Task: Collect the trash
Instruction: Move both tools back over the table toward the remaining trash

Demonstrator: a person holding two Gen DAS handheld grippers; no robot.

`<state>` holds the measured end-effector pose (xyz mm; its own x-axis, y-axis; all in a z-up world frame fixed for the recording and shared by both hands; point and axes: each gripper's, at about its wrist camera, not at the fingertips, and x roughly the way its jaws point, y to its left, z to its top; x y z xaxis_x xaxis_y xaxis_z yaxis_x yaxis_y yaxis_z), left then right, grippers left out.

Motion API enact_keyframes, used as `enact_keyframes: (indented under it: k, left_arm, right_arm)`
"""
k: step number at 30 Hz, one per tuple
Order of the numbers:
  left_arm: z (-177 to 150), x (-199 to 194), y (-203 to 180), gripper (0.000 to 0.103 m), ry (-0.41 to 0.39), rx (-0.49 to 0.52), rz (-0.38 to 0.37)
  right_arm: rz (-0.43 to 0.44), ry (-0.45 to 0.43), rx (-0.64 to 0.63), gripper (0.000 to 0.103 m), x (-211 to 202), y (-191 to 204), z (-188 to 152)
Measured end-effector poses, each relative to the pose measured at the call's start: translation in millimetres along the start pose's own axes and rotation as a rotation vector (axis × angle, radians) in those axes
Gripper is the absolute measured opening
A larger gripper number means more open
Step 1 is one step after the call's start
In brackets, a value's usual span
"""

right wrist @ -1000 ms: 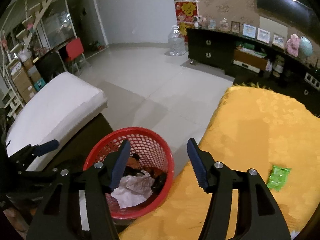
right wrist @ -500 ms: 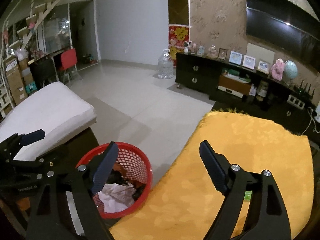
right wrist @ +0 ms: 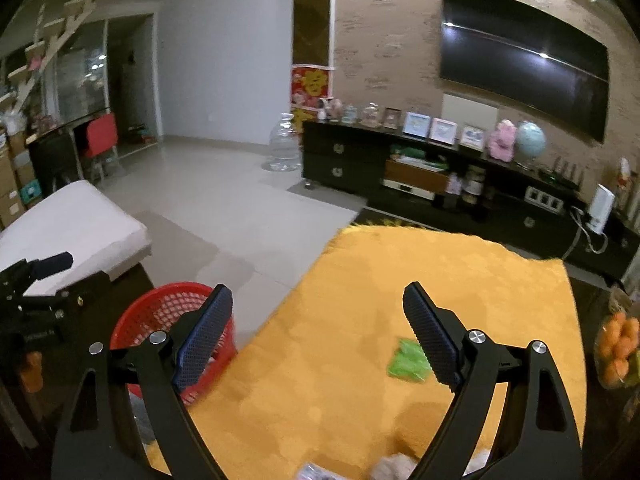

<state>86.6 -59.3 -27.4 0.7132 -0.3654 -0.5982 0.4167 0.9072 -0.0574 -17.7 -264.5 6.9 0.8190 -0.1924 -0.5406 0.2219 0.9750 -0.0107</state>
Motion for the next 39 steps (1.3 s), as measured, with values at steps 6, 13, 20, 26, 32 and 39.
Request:
enact_keyframes:
  k: [6, 13, 20, 26, 32, 39]
  left_arm:
    - [-4, -1, -22, 0.090, 0.008, 0.038, -0.042]
    - [-11, 1, -54, 0.090, 0.027, 0.103, -0.092]
    - [-25, 5, -86, 0.090, 0.062, 0.171, -0.146]
    - [-43, 12, -119, 0.090, 0.110, 0.249, -0.198]
    - [-64, 23, -151, 0.090, 0.184, 0.304, -0.265]
    - [-92, 32, -185, 0.090, 0.273, 0.361, -0.351]
  right_arm:
    - [-0.068, 0.016, 0.045, 0.085, -21, -29, -22]
    - [-0.123, 0.034, 0.149, 0.085, -48, -66, -53]
    - [-0.170, 0.037, 0.211, 0.085, -65, -91, -71]
    - [-0.201, 0.038, 0.242, 0.085, -71, -109, -79]
    - [-0.219, 0.035, 0.265, 0.085, -78, -125, -86]
    - [-0.247, 0.039, 0.284, 0.085, -84, -139, -92]
